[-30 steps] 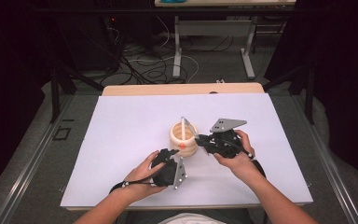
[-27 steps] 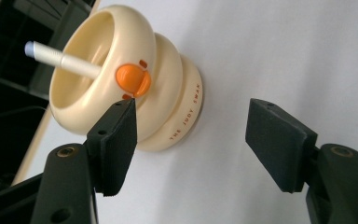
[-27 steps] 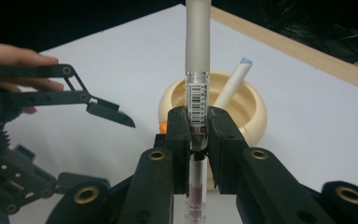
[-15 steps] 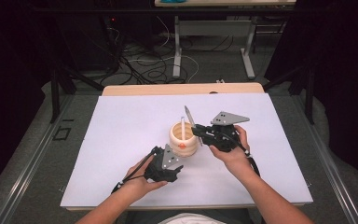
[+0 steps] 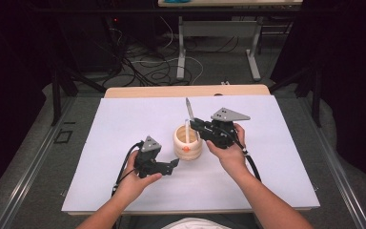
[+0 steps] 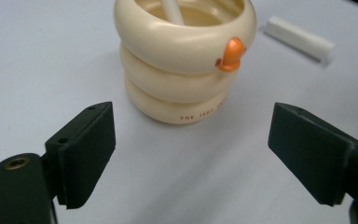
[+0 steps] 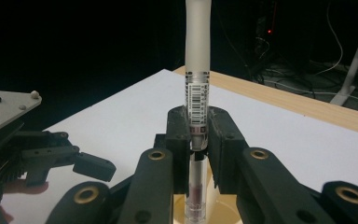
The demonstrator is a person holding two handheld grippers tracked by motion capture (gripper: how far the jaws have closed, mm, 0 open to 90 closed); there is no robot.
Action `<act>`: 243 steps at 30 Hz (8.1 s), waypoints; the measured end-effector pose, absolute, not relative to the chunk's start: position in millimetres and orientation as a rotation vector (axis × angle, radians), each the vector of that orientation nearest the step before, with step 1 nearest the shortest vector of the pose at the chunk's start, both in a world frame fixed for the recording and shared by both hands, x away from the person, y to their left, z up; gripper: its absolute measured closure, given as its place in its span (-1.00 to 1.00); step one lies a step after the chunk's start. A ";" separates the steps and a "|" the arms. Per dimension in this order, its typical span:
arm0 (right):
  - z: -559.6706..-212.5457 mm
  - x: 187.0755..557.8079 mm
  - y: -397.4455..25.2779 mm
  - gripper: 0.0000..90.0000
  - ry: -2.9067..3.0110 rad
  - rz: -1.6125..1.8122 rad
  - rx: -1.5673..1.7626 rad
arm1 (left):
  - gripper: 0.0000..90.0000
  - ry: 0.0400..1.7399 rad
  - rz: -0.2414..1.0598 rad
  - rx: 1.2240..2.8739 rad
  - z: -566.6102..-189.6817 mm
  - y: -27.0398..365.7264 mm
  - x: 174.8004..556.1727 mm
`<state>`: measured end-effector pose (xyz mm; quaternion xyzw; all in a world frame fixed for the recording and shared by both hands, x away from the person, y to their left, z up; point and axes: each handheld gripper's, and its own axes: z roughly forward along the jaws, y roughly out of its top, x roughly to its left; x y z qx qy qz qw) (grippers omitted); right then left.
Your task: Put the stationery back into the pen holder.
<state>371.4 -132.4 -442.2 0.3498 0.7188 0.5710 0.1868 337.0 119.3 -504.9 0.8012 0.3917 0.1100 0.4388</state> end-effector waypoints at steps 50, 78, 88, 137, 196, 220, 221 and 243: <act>-484.5 392.6 -133.2 0.09 2.030 1.550 1.331 | -1.00 1.147 0.230 1.857 -522.1 133.0 346.1; -466.4 389.5 -194.9 -0.32 2.152 1.329 1.344 | -1.00 1.147 0.239 1.852 -522.0 134.9 346.5; -469.4 386.5 -212.7 -0.49 2.183 1.225 1.380 | -1.00 1.150 0.237 1.848 -521.5 135.7 346.5; -501.7 384.1 -252.6 -0.10 2.295 0.820 1.768 | -1.00 1.138 0.225 1.855 -521.7 138.8 346.7; -526.7 386.2 -252.8 0.49 2.352 0.625 2.006 | -1.00 1.135 0.224 1.872 -524.0 137.1 346.3; -504.0 378.6 -247.3 0.49 2.330 0.915 1.773 | -1.00 1.138 0.224 1.872 -524.2 137.7 346.8; -502.2 377.8 -246.6 0.49 2.327 0.914 1.755 | -1.00 1.138 0.224 1.871 -524.3 137.7 346.9; -476.3 354.1 -220.0 0.49 2.171 1.072 1.224 | -1.00 1.135 0.230 1.877 -524.0 138.8 347.4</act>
